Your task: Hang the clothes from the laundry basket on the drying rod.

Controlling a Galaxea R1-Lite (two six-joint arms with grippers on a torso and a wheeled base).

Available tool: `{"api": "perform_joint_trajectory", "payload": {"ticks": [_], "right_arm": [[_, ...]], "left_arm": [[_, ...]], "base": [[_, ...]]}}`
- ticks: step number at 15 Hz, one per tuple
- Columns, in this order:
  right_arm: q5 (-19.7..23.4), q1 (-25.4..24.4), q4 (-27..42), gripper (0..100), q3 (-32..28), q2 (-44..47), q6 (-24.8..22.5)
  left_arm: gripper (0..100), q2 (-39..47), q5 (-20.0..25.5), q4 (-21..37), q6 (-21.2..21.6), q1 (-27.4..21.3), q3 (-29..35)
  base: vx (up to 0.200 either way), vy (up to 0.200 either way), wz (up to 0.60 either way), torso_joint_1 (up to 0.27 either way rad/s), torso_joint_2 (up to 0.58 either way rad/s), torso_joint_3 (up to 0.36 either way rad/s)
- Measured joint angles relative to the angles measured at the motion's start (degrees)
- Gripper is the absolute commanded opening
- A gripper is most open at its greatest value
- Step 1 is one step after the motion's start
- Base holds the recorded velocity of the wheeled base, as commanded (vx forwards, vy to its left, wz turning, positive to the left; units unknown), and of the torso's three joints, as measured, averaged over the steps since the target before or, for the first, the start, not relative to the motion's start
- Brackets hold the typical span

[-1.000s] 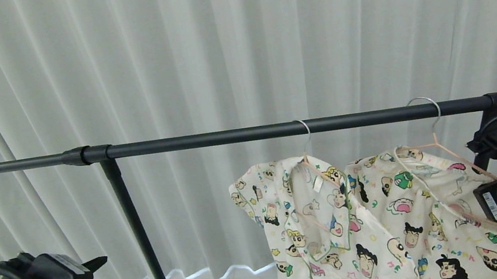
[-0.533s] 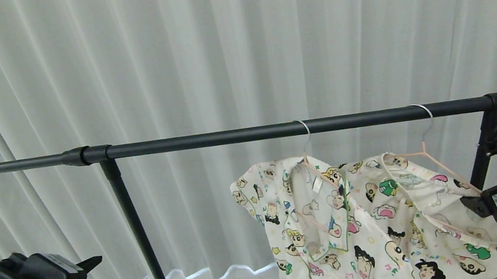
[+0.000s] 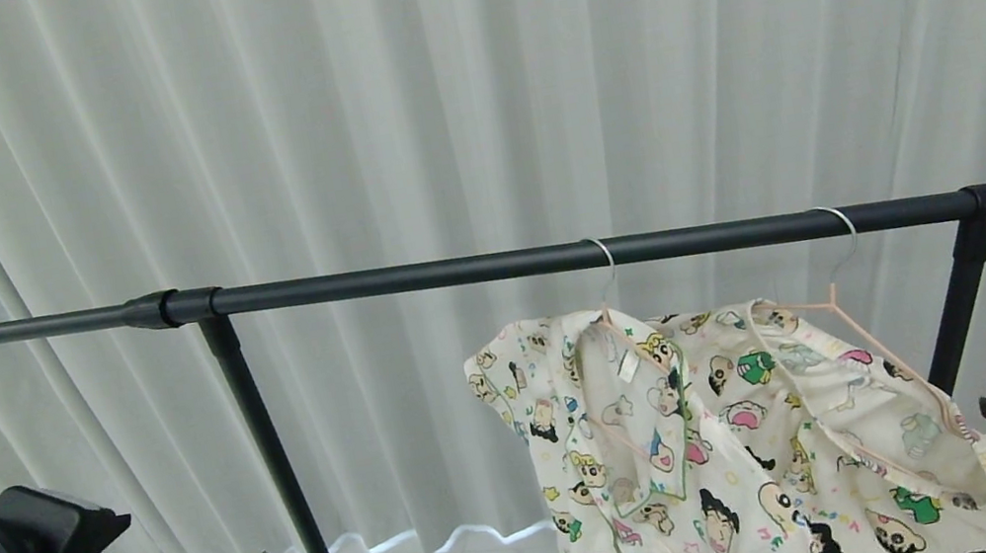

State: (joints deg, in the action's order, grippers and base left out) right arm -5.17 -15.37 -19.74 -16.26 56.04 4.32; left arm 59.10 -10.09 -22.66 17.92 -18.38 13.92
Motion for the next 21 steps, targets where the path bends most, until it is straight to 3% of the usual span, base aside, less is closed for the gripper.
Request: {"api": "perform_joint_trajectory", "payload": {"ticks": [5, 9, 12, 16, 19, 21], "right_arm": [[-3.0, 8.8, 3.2, 100, 5.2, -7.6, -3.6], [-3.6, 18.0, 9.3, 100, 6.4, -12.4, -8.4], [-3.7, 19.6, 16.8, 100, 6.7, -19.1, -10.6], [-3.7, 19.9, 28.2, 100, 6.8, -31.8, -12.2], [-3.9, 19.7, 35.8, 100, 6.9, -43.3, -11.8], [-6.5, 19.6, 36.7, 100, 6.9, -47.4, -11.2]], "left_arm": [[100, -4.4, 0.0, 0.0, 0.4, 10.4, -5.5], [100, -13.8, -2.1, 0.4, 0.6, 17.2, -11.5], [100, -22.3, -7.6, 6.2, 0.2, 21.2, -13.4], [100, -37.5, -10.4, 18.2, 0.4, 24.0, -13.4], [100, -47.3, -12.9, 21.0, 0.4, 24.9, -12.8], [100, -50.8, -18.1, 21.1, -1.7, 25.1, -12.8]], "base": [[-0.2, 0.0, 0.0, 0.002, 0.0, 0.002], [-0.2, 0.0, 0.0, 0.001, 0.0, 0.004], [-0.2, 0.0, 0.0, -0.002, 0.0, 0.001], [-0.2, 0.0, 0.0, 0.002, 0.0, 0.005], [-0.2, 0.0, 0.0, -0.002, 0.0, 0.007], [-0.2, 0.0, 0.0, 0.007, 0.0, 0.002]]}}
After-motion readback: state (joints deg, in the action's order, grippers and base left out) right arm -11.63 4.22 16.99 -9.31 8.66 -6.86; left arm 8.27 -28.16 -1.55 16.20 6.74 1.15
